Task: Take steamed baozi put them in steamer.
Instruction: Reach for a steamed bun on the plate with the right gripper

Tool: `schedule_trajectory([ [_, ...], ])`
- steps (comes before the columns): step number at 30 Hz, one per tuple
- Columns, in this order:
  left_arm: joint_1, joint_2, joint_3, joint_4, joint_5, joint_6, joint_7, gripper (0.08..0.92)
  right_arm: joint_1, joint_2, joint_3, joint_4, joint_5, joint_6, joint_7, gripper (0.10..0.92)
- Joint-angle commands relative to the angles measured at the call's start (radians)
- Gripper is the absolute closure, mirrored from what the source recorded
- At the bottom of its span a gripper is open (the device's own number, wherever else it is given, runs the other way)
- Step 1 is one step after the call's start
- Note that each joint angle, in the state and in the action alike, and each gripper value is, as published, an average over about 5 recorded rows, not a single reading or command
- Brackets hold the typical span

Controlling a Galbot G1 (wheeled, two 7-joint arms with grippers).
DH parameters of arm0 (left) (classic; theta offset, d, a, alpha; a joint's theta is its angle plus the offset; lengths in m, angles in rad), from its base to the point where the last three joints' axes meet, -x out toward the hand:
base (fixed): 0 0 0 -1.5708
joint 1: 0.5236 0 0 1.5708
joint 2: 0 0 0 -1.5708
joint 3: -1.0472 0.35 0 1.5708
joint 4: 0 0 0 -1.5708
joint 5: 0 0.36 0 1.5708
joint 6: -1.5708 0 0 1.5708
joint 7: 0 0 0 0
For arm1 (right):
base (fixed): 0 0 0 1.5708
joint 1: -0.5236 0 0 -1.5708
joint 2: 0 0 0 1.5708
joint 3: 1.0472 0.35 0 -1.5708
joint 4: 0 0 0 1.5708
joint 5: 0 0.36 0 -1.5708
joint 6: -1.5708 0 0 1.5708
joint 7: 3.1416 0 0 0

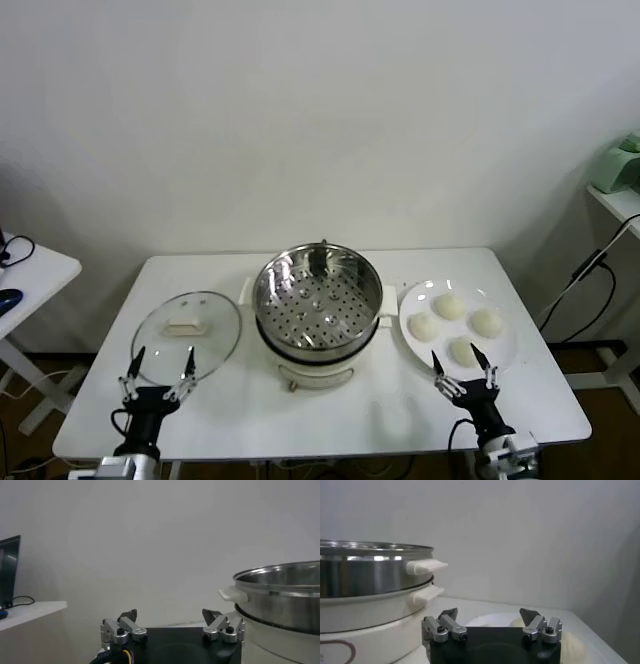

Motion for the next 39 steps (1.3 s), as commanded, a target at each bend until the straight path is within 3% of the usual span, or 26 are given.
schedule_trajectory([
  [1,0.003,0.005,0.005,0.003,0.006,-0.005,-0.001,0.177,0.072,-0.063,0.034,0.002,-0.022,-0.049,-0.033,0.203],
  [6,0.002,0.015,0.016,0.001,0.026,-0.001,-0.006,0.177,0.202,-0.228,0.049,-0.037,-0.033,-0.148,-0.132,0.203],
  [11,0.000,0.026,0.030,0.001,0.035,0.001,-0.011,0.177,0.367,-0.432,-0.001,-0.151,-0.060,-0.213,-0.324,0.203],
  [21,0.009,0.058,0.032,0.019,0.022,-0.008,-0.018,0.177,0.869,-0.685,-0.371,-0.493,-0.164,-0.159,-0.761,0.203],
  [33,0.000,0.059,0.030,0.024,0.011,-0.006,-0.017,0.177,1.592,-0.570,-1.022,-0.958,-0.350,-0.001,-1.194,0.203],
  [39,-0.013,0.060,0.027,0.033,0.010,-0.001,-0.018,0.177,1.762,-0.417,-1.215,-1.134,-0.408,0.044,-1.264,0.203],
])
